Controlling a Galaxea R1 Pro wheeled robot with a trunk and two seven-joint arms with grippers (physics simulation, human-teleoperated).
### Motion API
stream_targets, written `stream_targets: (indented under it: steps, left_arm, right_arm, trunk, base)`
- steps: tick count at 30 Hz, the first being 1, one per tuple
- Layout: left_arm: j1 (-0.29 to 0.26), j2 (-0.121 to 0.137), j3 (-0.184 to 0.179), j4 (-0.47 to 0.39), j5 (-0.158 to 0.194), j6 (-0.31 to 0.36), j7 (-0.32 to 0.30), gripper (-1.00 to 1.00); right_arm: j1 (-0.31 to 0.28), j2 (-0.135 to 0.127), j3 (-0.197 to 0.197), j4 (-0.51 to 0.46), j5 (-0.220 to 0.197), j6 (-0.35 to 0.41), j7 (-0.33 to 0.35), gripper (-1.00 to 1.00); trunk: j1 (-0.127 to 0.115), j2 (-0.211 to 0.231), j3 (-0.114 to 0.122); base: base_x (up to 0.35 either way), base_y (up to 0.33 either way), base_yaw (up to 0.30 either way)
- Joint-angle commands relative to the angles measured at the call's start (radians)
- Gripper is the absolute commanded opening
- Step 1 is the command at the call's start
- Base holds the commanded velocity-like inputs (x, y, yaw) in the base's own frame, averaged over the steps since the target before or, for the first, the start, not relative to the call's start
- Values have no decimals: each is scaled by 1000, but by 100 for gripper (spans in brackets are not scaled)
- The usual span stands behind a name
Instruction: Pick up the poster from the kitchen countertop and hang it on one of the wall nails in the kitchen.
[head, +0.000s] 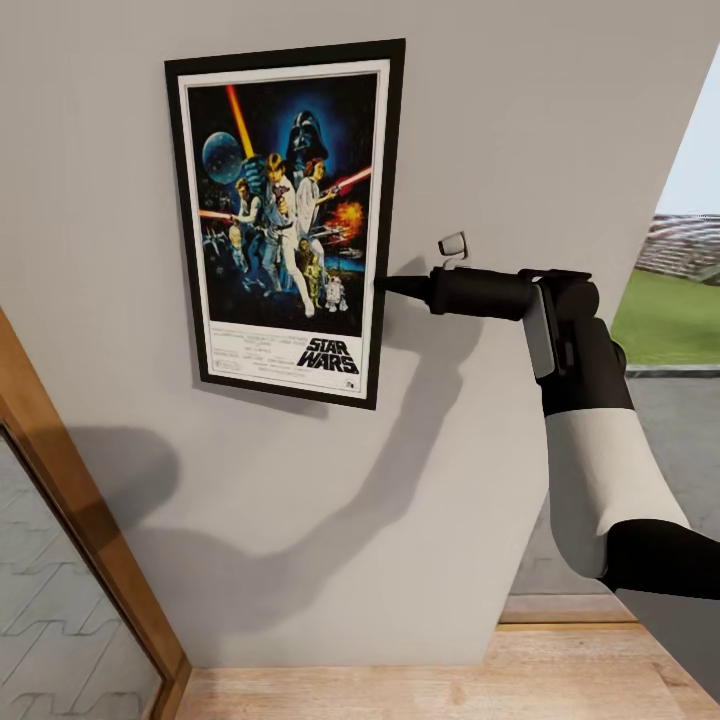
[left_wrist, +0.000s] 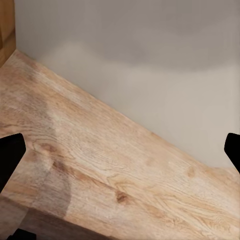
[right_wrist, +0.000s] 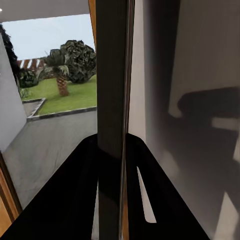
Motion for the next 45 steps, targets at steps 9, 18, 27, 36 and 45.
stream_targets:
  steps: [9,18,27,36,45]
  left_arm:
    - [-1,0,-8,1,7,-5,-3,100]
    - [-1,0,-8,1,7,-5,-3,100]
    - [-1,0,-8,1,7,-5,-3,100]
    - [-1,0,-8,1,7,-5,-3,100]
    - [-1,0,-8,1,7,-4,-3,100]
  right_arm:
    - [-1,1,-2,1,-2,11,6,-100]
    - [-1,1,-2,2,-4,11,15,-100]
    - [-1,1,-3,8,-3,11,59,-100]
    - [-1,1,-4,10,-2,11,64,-100]
    - [-1,1,-4,12,-2,11,65,-100]
  trunk:
    - [1,-2,-2]
    - [1,-2,-2]
    - [1,-2,-2]
    - [1,-2,-2]
    - [1,-2,-2]
  base:
    - [0,0,0]
    - [0,0,0]
    - [0,0,0]
    - [0,0,0]
    - [0,0,0]
